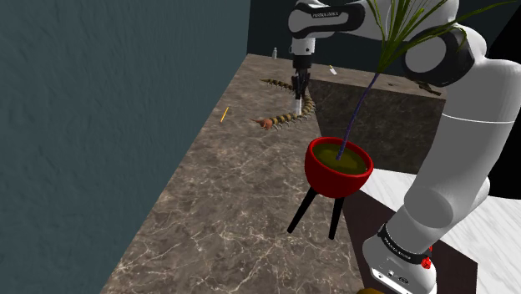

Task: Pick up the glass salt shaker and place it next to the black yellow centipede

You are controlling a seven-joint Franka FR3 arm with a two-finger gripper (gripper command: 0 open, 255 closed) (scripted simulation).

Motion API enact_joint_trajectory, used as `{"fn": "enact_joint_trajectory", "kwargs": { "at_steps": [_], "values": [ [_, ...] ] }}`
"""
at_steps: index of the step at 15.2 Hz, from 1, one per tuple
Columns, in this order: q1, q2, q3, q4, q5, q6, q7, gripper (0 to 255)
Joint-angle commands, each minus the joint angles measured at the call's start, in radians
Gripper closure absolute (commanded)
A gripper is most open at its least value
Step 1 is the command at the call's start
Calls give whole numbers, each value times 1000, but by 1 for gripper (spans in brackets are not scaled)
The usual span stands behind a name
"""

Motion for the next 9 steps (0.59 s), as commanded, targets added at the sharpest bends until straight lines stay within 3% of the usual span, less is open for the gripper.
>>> {"fn": "enact_joint_trajectory", "kwargs": {
  "at_steps": [1,9],
  "values": [
    [-1,-1,-1,-28,0,28,0,255],
    [-2,8,-1,-123,-1,132,3,255]
  ]
}}
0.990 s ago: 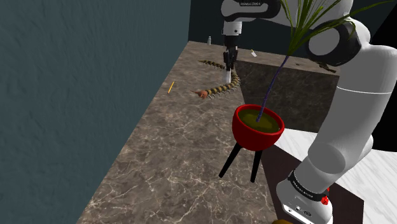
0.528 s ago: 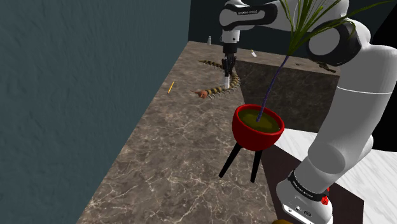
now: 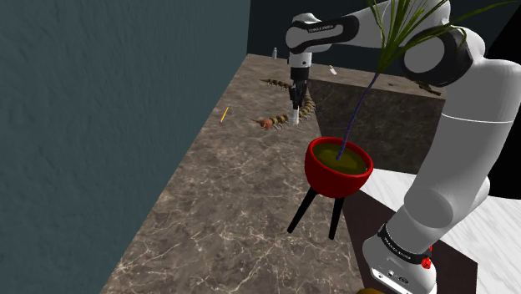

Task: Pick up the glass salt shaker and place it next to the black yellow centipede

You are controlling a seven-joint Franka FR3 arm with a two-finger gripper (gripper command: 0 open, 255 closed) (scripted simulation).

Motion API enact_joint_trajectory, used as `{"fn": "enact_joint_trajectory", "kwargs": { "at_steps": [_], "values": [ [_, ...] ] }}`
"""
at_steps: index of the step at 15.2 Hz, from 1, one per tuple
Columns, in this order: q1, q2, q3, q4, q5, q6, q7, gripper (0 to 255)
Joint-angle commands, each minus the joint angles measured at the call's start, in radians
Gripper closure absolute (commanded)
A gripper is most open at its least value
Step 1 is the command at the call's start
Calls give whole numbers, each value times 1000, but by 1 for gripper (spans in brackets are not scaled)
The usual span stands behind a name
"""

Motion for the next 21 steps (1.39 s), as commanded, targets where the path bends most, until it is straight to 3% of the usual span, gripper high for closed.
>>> {"fn": "enact_joint_trajectory", "kwargs": {
  "at_steps": [1,14,21],
  "values": [
    [-1,4,-1,-22,0,27,0,255],
    [-2,51,-1,-135,-3,187,6,255],
    [-2,51,-1,-135,-3,187,6,255]
  ]
}}
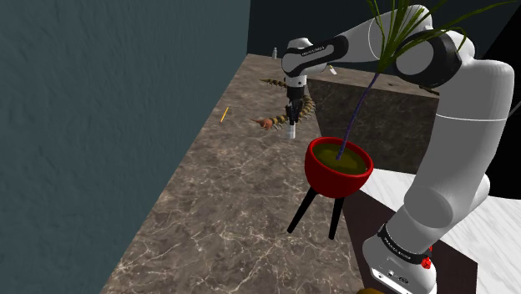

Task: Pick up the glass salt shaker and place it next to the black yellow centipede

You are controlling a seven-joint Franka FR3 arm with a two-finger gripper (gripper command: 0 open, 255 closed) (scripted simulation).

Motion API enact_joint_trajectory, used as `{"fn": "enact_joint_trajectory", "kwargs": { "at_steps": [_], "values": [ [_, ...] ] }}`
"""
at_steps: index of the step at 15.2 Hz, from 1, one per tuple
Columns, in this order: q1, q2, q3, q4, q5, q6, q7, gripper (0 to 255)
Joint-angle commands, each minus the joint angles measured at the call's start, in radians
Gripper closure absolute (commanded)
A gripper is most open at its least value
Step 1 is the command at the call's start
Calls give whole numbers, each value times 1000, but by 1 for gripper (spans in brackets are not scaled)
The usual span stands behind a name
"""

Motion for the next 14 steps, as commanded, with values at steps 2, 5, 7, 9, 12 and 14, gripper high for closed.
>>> {"fn": "enact_joint_trajectory", "kwargs": {
  "at_steps": [2,5,7,9,12,14],
  "values": [
    [0,0,0,0,0,0,0,0],
    [0,0,0,0,0,0,0,0],
    [1,-2,0,31,1,-33,0,0],
    [2,-2,1,99,1,-100,-1,0],
    [3,0,2,128,2,-127,-2,0],
    [3,0,2,128,2,-127,-2,0]
  ]
}}
